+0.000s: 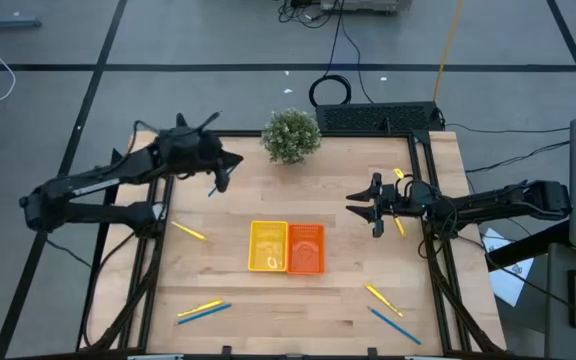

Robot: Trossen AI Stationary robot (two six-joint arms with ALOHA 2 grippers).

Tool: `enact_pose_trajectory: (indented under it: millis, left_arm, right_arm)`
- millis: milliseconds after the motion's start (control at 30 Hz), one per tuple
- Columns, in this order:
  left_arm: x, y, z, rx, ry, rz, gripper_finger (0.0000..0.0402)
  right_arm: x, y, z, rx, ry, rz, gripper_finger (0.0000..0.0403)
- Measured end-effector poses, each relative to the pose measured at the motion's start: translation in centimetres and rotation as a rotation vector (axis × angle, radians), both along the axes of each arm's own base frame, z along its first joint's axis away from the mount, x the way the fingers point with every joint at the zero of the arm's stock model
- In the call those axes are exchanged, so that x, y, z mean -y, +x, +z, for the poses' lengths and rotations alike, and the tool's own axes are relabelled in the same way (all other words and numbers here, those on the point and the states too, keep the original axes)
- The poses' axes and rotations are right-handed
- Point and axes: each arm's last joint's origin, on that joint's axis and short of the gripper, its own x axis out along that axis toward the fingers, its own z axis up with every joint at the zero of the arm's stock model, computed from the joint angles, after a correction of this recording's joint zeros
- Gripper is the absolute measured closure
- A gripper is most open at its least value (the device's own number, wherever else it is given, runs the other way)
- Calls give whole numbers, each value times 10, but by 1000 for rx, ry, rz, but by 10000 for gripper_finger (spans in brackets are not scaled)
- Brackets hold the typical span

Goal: Sort pens & pencils
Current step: Put the top left blue pencil into the yellow bin

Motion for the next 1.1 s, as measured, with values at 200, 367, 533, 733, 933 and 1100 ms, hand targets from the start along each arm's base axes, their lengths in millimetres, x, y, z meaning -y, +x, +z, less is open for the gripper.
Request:
enact_pose_trajectory:
  millis: [200, 367, 533, 733, 933, 1100]
  left_arm:
    - [35, -11, 11, 257, 106, -127, 401]
    - [56, -11, -10, 420, 201, -212, 401]
    - [68, -10, -44, 528, 267, -230, 401]
    - [74, -17, -63, 610, 308, -208, 401]
    - [76, -18, -62, 619, 307, -215, 401]
    - [76, -18, -62, 619, 307, -217, 401]
  right_arm:
    - [0, 0, 0, 0, 0, 0, 275]
    - [0, 0, 1, 9, -1, 0, 275]
    - [0, 0, 2, 21, -3, 0, 275]
    - [0, 0, 2, 23, -3, 0, 275]
    - [0, 0, 2, 23, -3, 0, 275]
    - [0, 0, 2, 23, -3, 1, 275]
